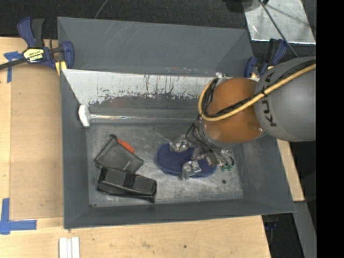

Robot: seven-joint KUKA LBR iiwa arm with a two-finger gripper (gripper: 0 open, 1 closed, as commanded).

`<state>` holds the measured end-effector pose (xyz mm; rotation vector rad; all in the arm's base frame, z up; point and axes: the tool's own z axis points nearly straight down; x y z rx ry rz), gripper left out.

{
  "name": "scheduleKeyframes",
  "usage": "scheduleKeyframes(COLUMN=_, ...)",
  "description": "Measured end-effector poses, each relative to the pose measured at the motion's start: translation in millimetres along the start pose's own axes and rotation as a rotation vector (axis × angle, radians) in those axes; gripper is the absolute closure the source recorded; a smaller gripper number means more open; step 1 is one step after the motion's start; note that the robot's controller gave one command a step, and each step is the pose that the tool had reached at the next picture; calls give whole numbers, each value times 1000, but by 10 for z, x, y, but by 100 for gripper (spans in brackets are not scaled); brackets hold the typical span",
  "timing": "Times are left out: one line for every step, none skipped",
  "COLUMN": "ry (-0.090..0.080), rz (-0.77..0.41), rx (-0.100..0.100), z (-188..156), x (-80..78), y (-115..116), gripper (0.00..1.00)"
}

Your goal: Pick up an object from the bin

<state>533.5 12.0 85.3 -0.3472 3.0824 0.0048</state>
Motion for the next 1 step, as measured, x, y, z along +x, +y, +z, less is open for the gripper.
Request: scheduleKeyframes(ry=29, rz=38, rx=3, z=-1268, x=-197, y=-399, gripper=100)
